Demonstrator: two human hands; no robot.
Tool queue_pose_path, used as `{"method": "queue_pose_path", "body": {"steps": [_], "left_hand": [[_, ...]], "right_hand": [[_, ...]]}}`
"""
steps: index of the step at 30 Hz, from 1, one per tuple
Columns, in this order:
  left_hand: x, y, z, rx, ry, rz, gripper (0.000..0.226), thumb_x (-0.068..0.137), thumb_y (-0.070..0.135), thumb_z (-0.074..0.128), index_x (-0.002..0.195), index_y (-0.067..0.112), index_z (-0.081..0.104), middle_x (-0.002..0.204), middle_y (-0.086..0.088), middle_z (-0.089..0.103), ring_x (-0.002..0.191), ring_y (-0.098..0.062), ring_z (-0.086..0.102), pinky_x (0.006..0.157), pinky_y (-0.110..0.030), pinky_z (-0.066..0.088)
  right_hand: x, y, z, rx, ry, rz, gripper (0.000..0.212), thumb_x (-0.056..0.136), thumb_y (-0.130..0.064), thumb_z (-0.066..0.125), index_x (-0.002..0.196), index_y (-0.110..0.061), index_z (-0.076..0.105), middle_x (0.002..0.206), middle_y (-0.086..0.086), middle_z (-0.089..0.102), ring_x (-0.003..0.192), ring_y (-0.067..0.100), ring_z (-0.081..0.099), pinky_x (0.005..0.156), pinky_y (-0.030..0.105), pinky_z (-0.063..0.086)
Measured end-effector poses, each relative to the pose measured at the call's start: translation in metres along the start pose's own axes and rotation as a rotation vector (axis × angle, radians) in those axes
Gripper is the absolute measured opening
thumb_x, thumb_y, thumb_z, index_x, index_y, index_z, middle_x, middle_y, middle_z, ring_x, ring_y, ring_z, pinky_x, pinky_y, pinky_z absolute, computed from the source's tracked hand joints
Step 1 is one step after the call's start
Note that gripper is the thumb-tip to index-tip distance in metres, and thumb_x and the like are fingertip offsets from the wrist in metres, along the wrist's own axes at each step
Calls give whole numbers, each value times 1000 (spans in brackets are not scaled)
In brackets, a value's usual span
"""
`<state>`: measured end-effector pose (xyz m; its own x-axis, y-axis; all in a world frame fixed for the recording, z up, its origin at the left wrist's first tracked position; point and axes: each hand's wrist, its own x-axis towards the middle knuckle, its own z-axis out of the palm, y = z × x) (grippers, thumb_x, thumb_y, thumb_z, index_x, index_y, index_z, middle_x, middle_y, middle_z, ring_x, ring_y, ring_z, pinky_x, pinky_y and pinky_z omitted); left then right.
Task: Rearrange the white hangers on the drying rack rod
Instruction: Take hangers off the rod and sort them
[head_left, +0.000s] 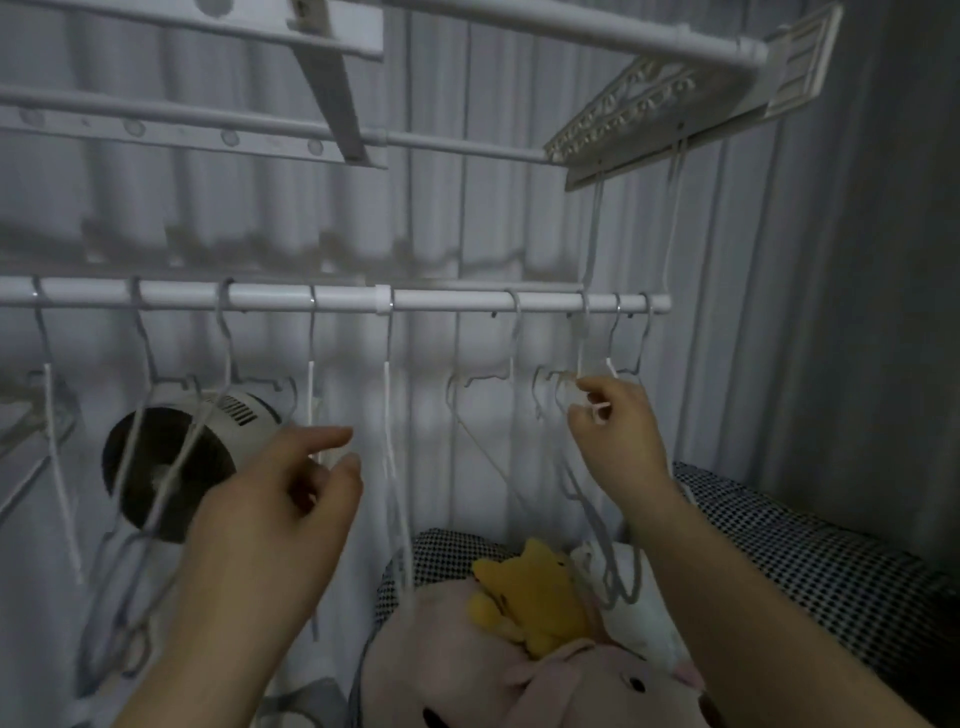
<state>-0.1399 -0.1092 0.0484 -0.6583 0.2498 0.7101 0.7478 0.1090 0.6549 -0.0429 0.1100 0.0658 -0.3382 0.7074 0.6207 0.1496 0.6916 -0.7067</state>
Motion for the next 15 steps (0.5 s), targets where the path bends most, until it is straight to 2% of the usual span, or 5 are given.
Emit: {"method": "queue_pose_path", "body": {"steps": [5,8,10,13,15], "left_hand": [[-24,35,74,-140,-67,-28,24,80,23,52,74,46,54,58,1,63,59,-8,62,56,-20,49],[-34,38,115,-173,-88,-150,18,84,21,54,97,31,62,67,7,63,64,-9,63,61,-23,51],[-40,40,139,-143,-108,-221,32,83,29,57,115,21,55,76,10,60,71,-7,61,61,-23,47],[-49,49,169,-87,-193,-286,65,77,46,59,133,24,35,84,18,51,76,-1,55,59,-19,42],[-53,55,181,-59,-239,-307,81,71,54,60,139,32,20,89,23,46,80,-5,57,63,-24,46]], "right_hand": [[9,46,-17,-19,-230,39,43,89,-17,54,129,-6,43,112,12,48,96,21,49,81,26,42],[12,64,-25,18,-332,49,54,90,-23,53,137,-8,32,108,6,45,103,23,51,80,20,35],[15,71,-28,33,-391,58,58,90,-23,52,139,-9,25,110,11,52,107,25,52,82,22,38],[25,73,-31,95,-459,105,61,89,-14,49,141,-9,19,70,6,58,70,21,57,61,27,42],[36,73,-31,186,-466,161,64,88,-11,48,143,-11,15,62,-1,50,57,14,50,53,25,42]]}}
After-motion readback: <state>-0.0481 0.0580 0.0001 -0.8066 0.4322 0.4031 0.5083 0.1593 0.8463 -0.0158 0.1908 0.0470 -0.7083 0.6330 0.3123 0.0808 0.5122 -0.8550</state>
